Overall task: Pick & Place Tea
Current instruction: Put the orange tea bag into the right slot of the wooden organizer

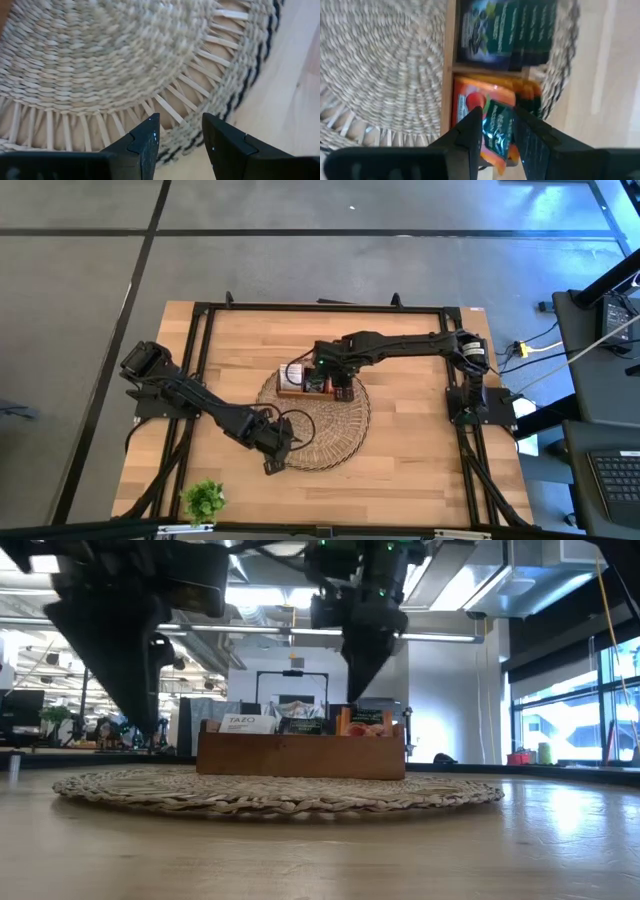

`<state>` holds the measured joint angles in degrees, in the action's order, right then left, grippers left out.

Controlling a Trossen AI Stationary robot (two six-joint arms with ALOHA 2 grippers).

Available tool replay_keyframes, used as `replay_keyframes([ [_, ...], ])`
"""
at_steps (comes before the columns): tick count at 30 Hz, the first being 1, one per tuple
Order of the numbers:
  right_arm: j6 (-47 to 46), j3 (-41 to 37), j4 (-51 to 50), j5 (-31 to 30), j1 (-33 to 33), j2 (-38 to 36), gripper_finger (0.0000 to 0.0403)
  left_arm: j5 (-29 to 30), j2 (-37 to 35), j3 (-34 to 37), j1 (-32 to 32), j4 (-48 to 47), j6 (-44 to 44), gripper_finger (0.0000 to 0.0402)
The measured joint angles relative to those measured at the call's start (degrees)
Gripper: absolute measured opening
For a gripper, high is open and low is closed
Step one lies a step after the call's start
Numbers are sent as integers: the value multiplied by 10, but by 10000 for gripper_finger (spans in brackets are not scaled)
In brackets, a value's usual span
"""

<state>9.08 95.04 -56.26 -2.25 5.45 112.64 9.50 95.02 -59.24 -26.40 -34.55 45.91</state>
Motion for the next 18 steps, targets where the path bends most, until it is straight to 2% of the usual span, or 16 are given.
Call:
replay_keyframes([
  [8,-14,-47,18,9,-1,0,110,31,0,0,-18,0,-1,143],
  [15,-30,-69,31,10,-5,0,110,33,0,0,-21,0,-2,143],
  [18,-30,-69,42,38,-8,0,110,34,0,0,-21,-1,-2,143],
])
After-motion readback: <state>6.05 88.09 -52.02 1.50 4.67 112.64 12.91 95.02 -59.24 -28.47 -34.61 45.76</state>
